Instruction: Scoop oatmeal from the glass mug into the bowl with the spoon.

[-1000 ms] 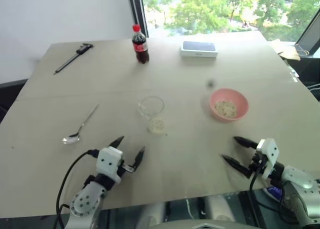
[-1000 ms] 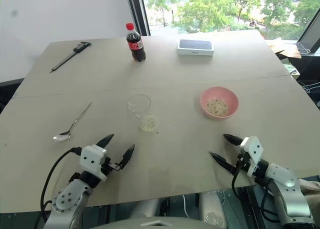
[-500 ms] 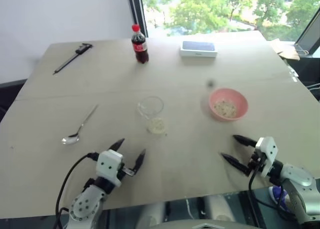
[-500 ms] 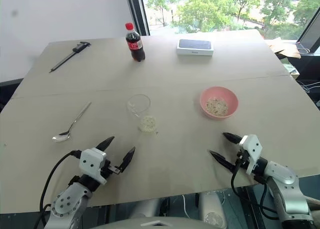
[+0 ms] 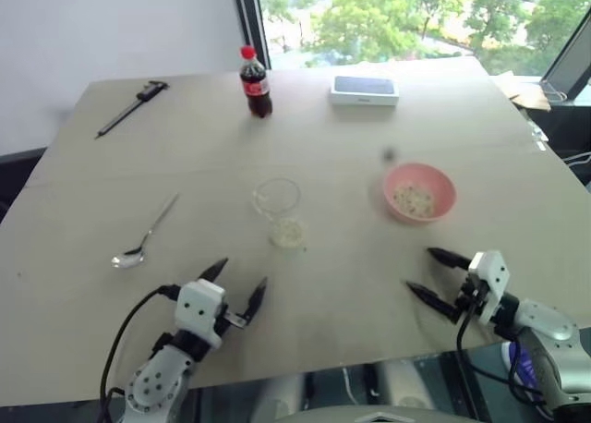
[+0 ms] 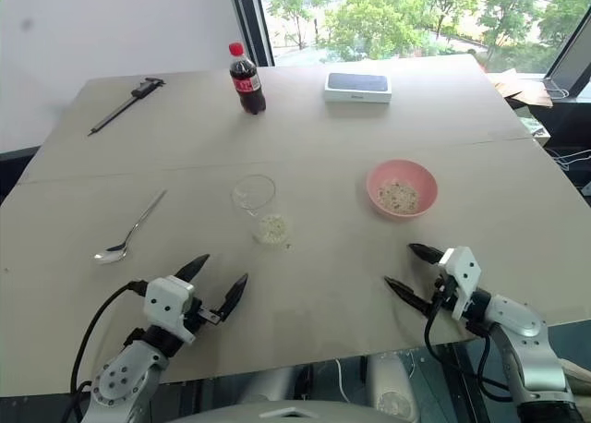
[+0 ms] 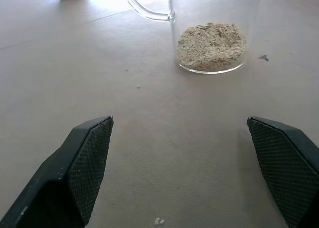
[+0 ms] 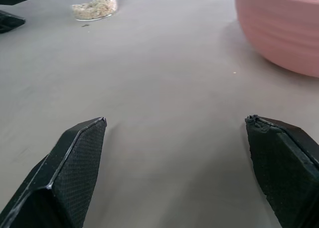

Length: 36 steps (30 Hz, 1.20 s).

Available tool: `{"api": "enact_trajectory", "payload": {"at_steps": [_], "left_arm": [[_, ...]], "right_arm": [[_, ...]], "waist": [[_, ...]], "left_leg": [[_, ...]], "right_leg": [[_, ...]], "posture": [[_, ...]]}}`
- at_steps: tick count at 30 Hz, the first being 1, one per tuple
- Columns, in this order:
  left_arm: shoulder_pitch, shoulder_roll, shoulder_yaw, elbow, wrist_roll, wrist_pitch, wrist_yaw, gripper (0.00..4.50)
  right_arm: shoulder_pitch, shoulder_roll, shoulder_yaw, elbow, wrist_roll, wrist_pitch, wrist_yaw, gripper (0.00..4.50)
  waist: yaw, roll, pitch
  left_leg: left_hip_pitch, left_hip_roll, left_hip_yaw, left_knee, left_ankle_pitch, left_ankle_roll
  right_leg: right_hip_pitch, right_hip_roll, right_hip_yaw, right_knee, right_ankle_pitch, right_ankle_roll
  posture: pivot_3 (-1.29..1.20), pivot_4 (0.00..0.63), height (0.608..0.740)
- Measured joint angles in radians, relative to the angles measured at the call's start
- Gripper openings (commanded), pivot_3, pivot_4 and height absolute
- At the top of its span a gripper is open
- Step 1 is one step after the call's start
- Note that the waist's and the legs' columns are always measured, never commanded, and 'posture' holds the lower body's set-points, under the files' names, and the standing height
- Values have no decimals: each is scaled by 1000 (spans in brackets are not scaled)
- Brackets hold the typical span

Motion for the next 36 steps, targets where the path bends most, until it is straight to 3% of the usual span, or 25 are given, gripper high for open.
{"api": "enact_trajectory", "payload": {"at_steps": [4, 16, 22, 27, 32, 36], "left_arm": [[-27, 18, 74, 9, -88, 78, -4, 4480], [-254, 242, 346, 262, -150, 205, -37, 4480], [-460, 422, 329, 555, -121, 262, -125, 4480], [-599, 493, 260, 718, -88, 276, -227, 4480], [-624, 529, 248, 785, -93, 303, -329, 4480], [-595, 535, 258, 782, -130, 329, -415, 2536]], "right_arm": [[-36, -16, 66, -75, 12, 27, 59, 4500], [-186, -16, 133, -238, 79, 174, 54, 4500], [-196, -9, 159, -239, 75, 175, 50, 4500], [-216, -2, 162, -239, 72, 174, 35, 4500], [-212, 0, 161, -239, 68, 174, 19, 4500], [-203, 1, 159, -239, 68, 174, 3, 4500]], "waist": [[0, 0, 4], [7, -7, 8], [6, -9, 9], [7, -7, 8], [1, -2, 6], [-1, 0, 5]], "left_leg": [[-1, 1, -1, 0, 0, 0], [-10, -4, -6, 0, 0, -1], [-15, -8, -11, -1, 4, -7], [-14, -9, -12, -1, 4, -7], [-13, -8, -11, -1, 3, -5], [-13, -8, -10, -1, 3, -5]], "right_leg": [[-2, 1, -1, 1, 0, 0], [-8, -4, -6, 0, 5, -2], [-12, -7, -10, 2, 5, -2], [-11, -7, -11, 3, 5, -2], [-11, -7, -10, 4, 5, -2], [-11, -8, -9, 4, 5, -2]], "posture": [[0, 150, 740], [0, 150, 740], [0, 150, 740], [0, 150, 740], [0, 150, 740], [0, 150, 740]]}}
